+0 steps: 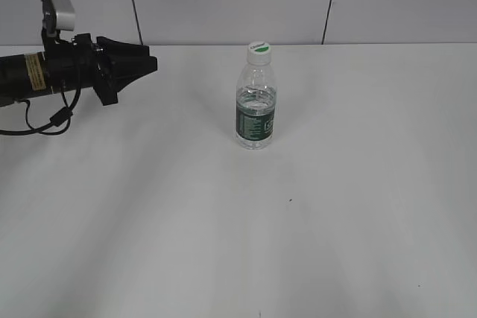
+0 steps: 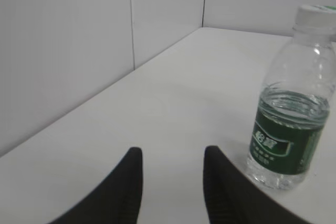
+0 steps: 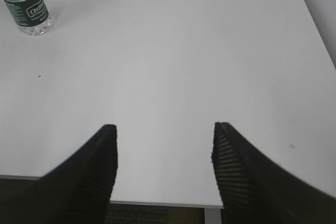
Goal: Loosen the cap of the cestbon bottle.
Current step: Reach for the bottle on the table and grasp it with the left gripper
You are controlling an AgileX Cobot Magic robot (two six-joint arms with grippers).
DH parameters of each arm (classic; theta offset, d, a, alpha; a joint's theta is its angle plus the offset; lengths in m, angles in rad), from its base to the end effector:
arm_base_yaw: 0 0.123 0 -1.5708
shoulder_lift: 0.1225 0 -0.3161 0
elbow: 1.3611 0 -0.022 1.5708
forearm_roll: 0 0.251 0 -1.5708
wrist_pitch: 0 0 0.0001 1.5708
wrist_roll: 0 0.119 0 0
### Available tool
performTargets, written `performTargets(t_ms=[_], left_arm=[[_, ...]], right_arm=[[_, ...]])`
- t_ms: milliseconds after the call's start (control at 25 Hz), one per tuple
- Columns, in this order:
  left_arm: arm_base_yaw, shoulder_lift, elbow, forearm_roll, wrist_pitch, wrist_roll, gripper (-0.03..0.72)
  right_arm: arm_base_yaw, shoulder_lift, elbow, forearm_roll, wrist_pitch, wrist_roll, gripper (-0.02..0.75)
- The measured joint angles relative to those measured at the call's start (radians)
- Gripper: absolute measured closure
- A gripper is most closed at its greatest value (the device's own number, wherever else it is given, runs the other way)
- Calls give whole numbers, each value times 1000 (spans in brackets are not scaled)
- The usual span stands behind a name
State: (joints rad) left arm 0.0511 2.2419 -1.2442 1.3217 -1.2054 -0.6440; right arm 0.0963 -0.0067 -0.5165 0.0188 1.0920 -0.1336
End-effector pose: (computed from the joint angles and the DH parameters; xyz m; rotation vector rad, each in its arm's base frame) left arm 0.4494 -0.0848 0.1431 0.9333 1.5176 -0.8097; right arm -0.0156 0.0005 0.2662 -0.2369 2.0385 -0.0007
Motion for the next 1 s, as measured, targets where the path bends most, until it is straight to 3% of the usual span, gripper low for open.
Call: performTargets(t_ms=[200,560,1000], left_arm=[[0,0,-3,95,0,-6,442],[4,0,-3,57,-2,-5,442],[-45,0,-3,146,-2,-1,442]], right_arm=[[0,0,0,0,0,0,295],[0,0,0,0,0,0,295],[0,0,0,0,0,0,295]])
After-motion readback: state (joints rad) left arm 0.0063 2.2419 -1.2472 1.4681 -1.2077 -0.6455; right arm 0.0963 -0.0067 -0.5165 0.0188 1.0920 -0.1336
